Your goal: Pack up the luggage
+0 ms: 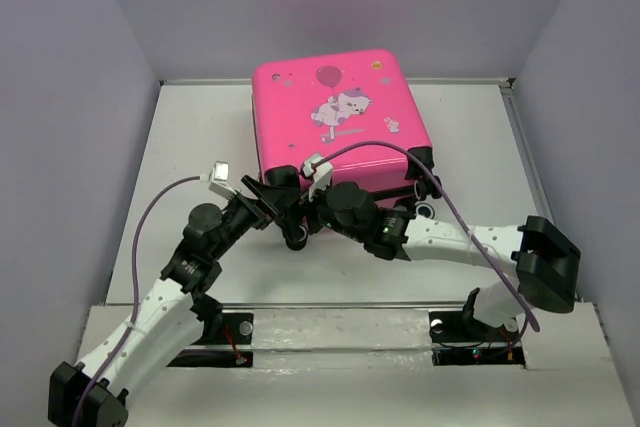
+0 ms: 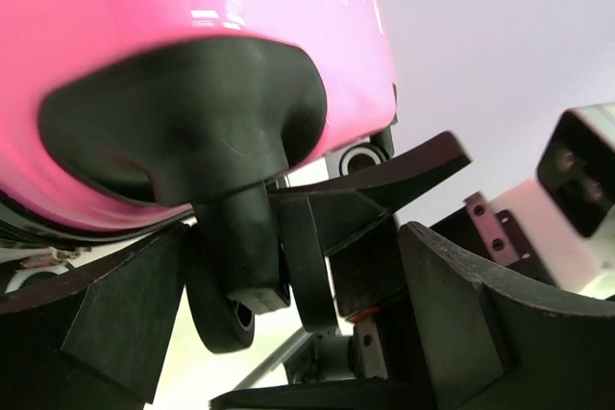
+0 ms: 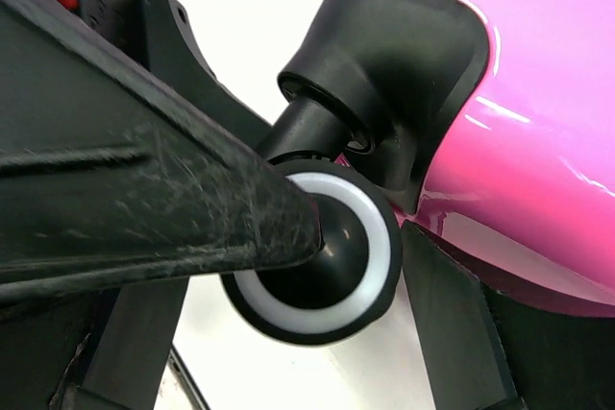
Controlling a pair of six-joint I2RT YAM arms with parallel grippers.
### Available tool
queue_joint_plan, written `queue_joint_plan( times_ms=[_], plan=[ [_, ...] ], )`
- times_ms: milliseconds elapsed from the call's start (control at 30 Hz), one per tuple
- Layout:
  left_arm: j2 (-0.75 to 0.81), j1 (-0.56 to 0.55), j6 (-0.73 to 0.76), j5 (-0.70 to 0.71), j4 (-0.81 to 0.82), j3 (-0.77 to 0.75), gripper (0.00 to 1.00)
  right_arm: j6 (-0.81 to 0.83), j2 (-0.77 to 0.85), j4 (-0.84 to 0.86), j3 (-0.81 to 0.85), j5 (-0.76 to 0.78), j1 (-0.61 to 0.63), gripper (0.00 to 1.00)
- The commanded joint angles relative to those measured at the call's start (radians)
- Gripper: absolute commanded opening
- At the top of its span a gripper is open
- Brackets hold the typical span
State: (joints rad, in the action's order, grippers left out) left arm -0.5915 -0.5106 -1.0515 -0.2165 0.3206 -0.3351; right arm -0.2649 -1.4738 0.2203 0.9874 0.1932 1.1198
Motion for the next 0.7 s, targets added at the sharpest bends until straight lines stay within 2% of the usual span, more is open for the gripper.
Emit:
queue_joint_plan(
  times_ms=[0,167,200,267,300,367,400,500,567,600,633,667],
  plan=[
    [-0.004,-0.009,0.045,-0.066,0.083,-0.01,0.99,-0.016,-0.029,0.143,0.059,0.075,-0.009,0.91],
    [-0.005,-0.009,0.045,-0.076,0.092,-0.01,0.99,-0.04,-0.034,0.252,0.036,0.14,-0.009,0.81],
    [-0.004,-0.009,0.048,-0.077,0.089,-0.009,0.99,-0.043,-0.034,0.27,0.036,0.149,-0.009,0.75],
    [0.005,-0.009,0.056,-0.073,0.072,-0.008,0.99,-0.043,-0.036,0.277,0.037,0.161,-0.009,0.52],
    [0.009,-0.009,0.082,-0.06,0.027,-0.013,0.99,-0.045,-0.036,0.274,0.037,0.17,-0.009,0.32],
    [0.028,-0.009,0.123,-0.006,-0.04,-0.039,0.96,-0.048,-0.023,0.251,0.039,0.207,-0.009,0.1],
    [0.039,-0.009,0.146,0.02,-0.078,-0.047,0.95,-0.045,-0.017,0.234,0.04,0.219,-0.009,0.07],
    [0.099,-0.009,0.208,0.124,-0.215,-0.062,0.9,-0.043,0.016,0.169,0.027,0.244,-0.021,0.07],
    [0.145,-0.009,0.231,0.161,-0.277,-0.051,0.83,-0.046,0.053,0.131,0.019,0.219,-0.061,0.07],
    [0.157,-0.009,0.237,0.181,-0.291,-0.045,0.74,-0.046,0.062,0.117,0.016,0.21,-0.072,0.07],
    [0.168,-0.008,0.243,0.189,-0.314,-0.029,0.71,-0.04,0.081,0.093,0.016,0.195,-0.093,0.07],
    [0.186,-0.009,0.245,0.19,-0.319,-0.021,0.62,-0.036,0.089,0.08,0.019,0.187,-0.104,0.07]
  ],
)
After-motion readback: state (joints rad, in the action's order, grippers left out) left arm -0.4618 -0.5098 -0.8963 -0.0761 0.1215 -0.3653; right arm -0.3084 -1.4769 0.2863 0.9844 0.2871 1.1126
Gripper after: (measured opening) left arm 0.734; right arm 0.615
